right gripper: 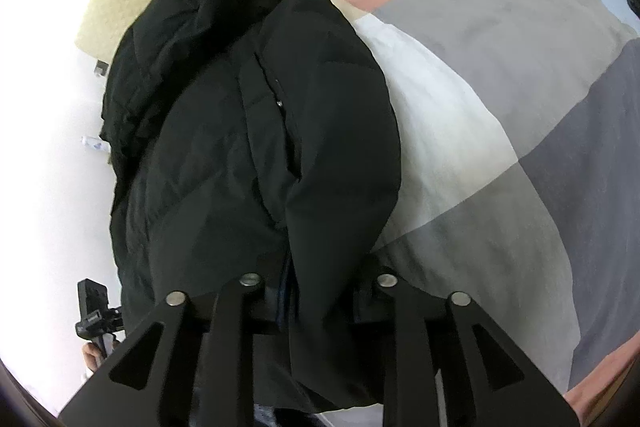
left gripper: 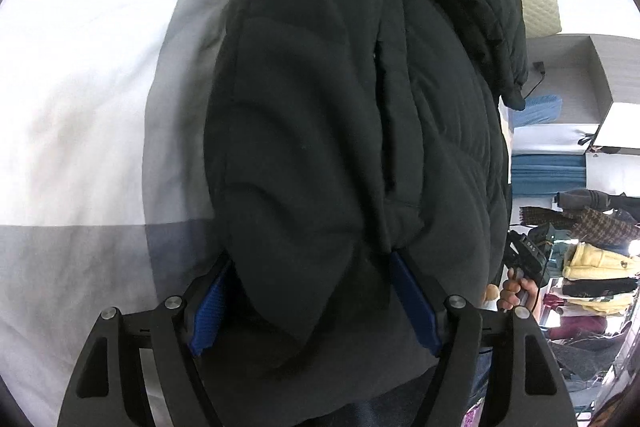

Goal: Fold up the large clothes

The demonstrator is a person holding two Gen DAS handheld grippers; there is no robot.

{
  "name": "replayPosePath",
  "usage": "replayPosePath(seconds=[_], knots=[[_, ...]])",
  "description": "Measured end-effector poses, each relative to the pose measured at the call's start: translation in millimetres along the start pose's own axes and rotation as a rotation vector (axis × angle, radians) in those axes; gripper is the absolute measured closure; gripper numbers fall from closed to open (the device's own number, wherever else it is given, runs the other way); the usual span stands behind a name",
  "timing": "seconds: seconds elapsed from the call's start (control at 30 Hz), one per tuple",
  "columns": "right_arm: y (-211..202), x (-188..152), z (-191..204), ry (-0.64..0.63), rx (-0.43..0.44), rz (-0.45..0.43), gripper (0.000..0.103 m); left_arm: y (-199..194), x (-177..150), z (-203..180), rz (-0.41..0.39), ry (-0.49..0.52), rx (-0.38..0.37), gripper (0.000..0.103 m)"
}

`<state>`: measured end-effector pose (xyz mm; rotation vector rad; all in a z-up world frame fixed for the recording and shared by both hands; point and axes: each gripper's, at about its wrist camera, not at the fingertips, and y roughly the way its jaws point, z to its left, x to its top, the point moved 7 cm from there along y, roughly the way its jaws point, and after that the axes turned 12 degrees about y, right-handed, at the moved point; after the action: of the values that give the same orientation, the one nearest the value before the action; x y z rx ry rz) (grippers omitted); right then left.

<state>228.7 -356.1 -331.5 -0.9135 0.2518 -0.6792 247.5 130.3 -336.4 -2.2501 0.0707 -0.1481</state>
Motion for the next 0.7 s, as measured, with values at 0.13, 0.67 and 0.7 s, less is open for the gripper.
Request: replayPosePath(seconds=[0.13,0.67,0.7], knots=[[8,3,-5,0.049,0.024,0.019,0.034,2,1,-11,0.032,0.053,0.023,0.019],[20,-7,17,-0.052,0.013,0.009,0.043,-27,0,-31,-0.091,-0.102,0.105,0.078],[20,-8,18,-0.053,0.019,0.006,0.052,-27,1,-35,-0.096,-0.102,0.124,0.081]])
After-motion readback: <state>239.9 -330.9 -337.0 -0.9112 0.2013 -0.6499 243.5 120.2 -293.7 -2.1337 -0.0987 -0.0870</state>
